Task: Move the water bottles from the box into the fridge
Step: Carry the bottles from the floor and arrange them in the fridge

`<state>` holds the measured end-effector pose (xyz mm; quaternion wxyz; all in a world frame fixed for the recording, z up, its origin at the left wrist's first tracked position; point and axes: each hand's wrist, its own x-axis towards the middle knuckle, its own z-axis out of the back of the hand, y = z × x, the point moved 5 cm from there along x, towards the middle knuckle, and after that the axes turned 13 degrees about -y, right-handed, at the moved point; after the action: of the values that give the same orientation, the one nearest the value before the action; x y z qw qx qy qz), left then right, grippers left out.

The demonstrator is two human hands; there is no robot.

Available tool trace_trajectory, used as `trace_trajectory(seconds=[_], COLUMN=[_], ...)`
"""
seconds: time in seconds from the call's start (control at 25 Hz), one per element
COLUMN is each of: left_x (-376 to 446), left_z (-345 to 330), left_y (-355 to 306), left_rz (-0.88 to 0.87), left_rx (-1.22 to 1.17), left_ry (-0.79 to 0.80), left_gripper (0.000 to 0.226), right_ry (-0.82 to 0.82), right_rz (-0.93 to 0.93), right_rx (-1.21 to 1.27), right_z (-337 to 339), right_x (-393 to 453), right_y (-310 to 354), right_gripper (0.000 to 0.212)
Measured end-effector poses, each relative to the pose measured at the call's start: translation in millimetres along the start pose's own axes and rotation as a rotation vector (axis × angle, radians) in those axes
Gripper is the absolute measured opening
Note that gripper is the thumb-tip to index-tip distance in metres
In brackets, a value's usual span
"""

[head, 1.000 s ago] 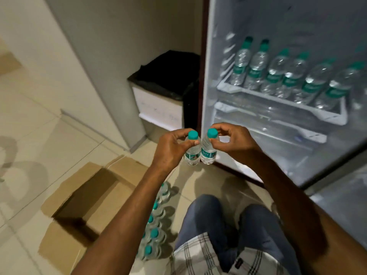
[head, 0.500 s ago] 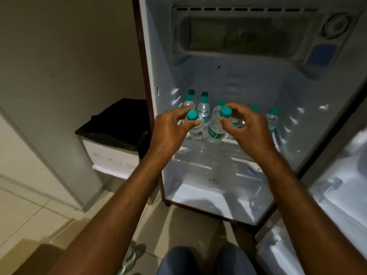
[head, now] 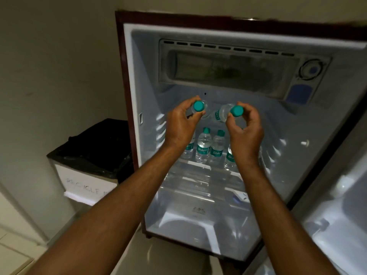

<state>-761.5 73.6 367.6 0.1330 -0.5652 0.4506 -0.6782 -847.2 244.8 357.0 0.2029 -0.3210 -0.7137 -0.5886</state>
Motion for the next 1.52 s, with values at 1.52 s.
trace_trajectory(seconds=[1.52], left_x=[78], left_z=[-134], left_y=[147], left_rz=[-0.010], left_rx=[0.981], left_ry=[0.869], left_gripper=[0.039], right_ry=[0.805], right_rz=[-0.420], right_rx=[-0.856], right_z=[-91], right_x=[73], right_y=[-161], right_gripper=[0.039])
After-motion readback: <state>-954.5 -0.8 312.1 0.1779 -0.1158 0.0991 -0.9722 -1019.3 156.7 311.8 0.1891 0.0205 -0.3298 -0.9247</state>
